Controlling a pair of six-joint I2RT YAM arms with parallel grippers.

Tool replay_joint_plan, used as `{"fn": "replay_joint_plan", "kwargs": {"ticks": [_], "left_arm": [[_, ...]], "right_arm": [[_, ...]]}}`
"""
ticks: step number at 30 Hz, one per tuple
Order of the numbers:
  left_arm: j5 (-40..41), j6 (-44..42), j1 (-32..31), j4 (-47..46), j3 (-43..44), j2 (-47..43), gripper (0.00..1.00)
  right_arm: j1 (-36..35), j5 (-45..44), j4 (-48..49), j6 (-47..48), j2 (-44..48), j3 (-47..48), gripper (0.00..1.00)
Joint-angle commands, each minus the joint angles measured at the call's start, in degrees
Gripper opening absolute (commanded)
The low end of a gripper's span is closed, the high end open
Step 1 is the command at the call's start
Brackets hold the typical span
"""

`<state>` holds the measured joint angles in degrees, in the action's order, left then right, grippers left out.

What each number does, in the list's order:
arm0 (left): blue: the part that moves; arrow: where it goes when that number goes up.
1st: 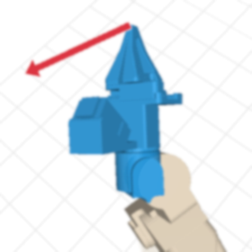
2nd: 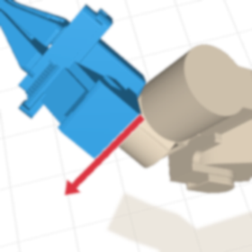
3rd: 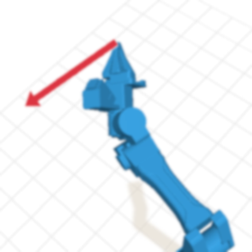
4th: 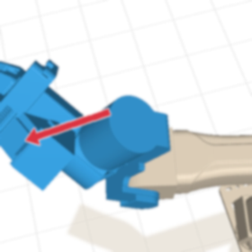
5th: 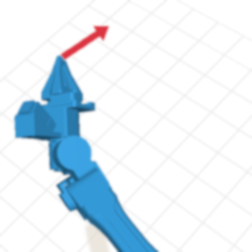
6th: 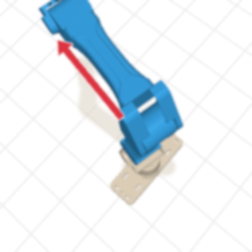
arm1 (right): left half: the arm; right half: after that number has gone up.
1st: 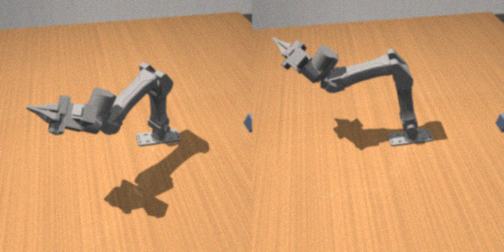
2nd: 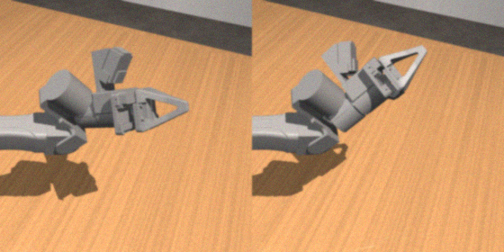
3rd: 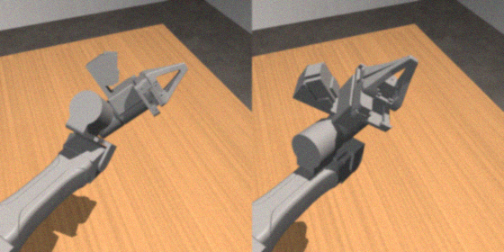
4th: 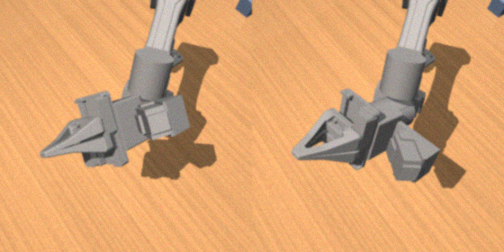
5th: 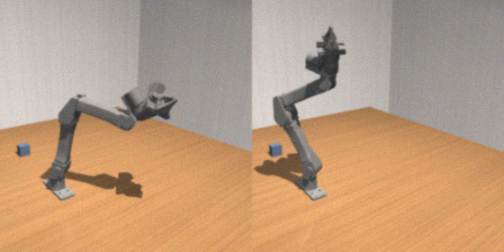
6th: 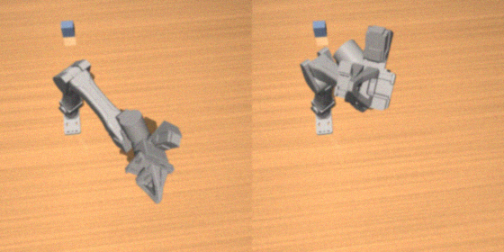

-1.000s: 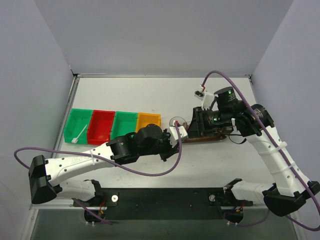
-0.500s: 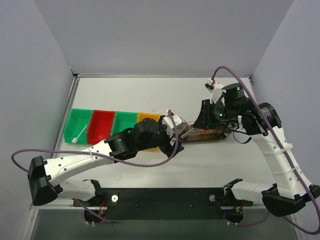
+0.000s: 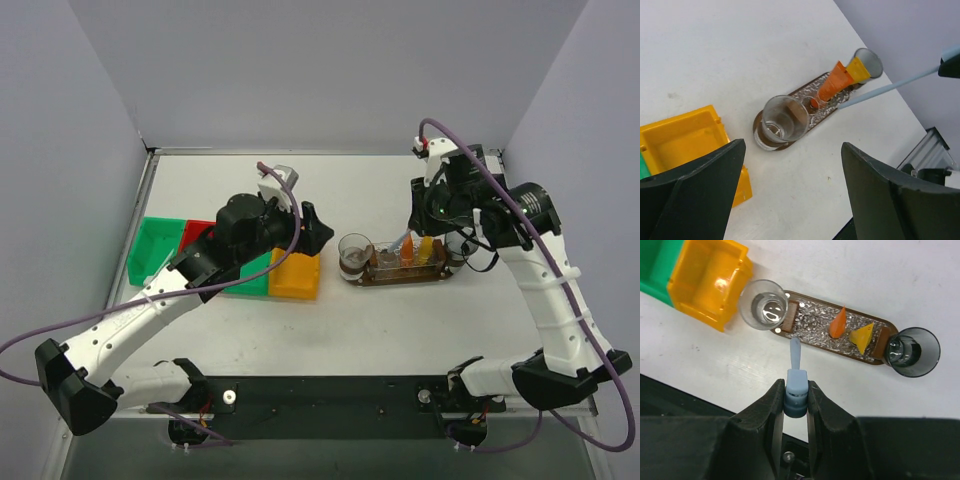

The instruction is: Prepare toiletry sets of a toothbrush and toothpaste on the tray

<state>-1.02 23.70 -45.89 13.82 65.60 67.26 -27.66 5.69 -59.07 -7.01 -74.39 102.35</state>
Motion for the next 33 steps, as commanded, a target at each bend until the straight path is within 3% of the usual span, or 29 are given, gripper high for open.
{"fn": "replay_joint_plan", "kwargs": {"ticks": [1, 6, 13, 33], "left_arm": [[5.32, 7.75, 4.39, 4.45, 2.25, -2.49, 0.88], [3.49, 12.86, 12.82, 6.39, -0.82, -4.16, 0.88], [1.72, 11.72, 17.76, 8.06, -0.48, -4.25, 0.88], [1.02, 12.24, 19.52, 8.23, -0.56, -2.67, 0.88]], "right_arm": [[0.85, -5.52, -1.14, 4.54, -4.26, 1.72, 0.0], [0.94, -5.26, 1.67, 5.33, -6.64, 0.84, 0.0], [1.03, -5.34, 6.24, 6.48, -8.31, -4.08, 0.0], [1.2, -2.09, 10.38, 8.41, -12.71, -9.62, 0.0]]}}
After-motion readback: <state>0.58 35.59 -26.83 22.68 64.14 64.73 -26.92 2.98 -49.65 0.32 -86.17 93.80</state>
